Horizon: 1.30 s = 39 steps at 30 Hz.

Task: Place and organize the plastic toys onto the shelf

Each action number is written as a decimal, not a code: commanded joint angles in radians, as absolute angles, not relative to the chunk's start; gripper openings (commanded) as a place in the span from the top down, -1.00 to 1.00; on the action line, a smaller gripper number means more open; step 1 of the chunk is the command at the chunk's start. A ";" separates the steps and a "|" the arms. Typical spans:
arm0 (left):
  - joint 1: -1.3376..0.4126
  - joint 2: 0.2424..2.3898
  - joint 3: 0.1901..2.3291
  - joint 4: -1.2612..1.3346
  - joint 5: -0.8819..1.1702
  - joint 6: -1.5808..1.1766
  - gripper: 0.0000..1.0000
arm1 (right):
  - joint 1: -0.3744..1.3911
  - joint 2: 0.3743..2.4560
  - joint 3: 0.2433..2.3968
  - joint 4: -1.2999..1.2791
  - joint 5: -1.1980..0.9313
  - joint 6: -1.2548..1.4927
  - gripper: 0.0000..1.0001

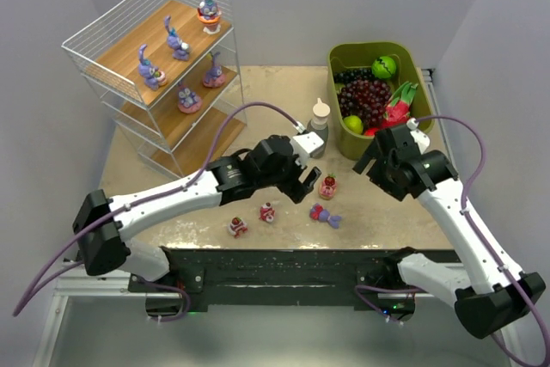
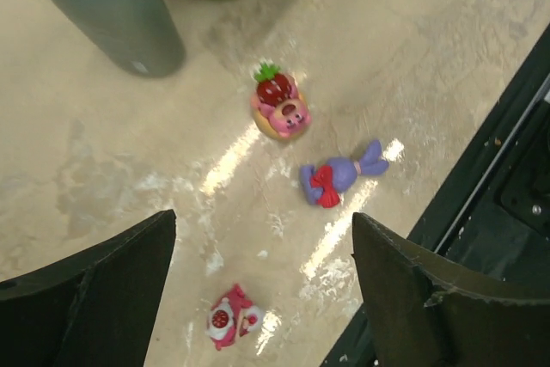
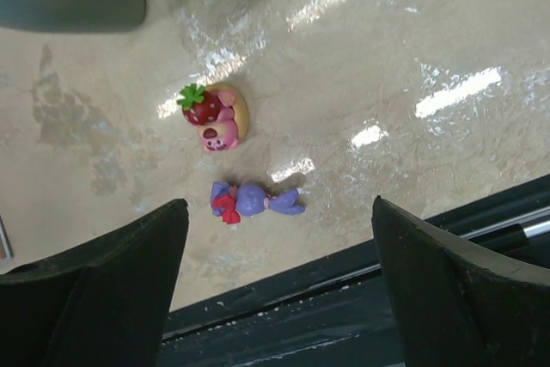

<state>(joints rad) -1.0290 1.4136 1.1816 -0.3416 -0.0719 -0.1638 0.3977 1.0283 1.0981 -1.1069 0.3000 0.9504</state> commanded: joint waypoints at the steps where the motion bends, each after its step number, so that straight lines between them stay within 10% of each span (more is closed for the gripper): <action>1: -1.032 1.489 1.177 -0.252 0.084 -0.233 -0.58 | 0.368 1.015 1.169 -1.117 0.350 0.948 -0.81; 28: -1.035 1.851 1.078 0.023 0.143 -0.429 -0.13 | 0.348 0.939 1.075 -1.063 0.337 0.874 -0.81; 39: -1.035 1.873 1.065 0.052 0.114 -0.440 0.89 | 0.347 0.931 1.057 -1.049 0.337 0.873 -0.80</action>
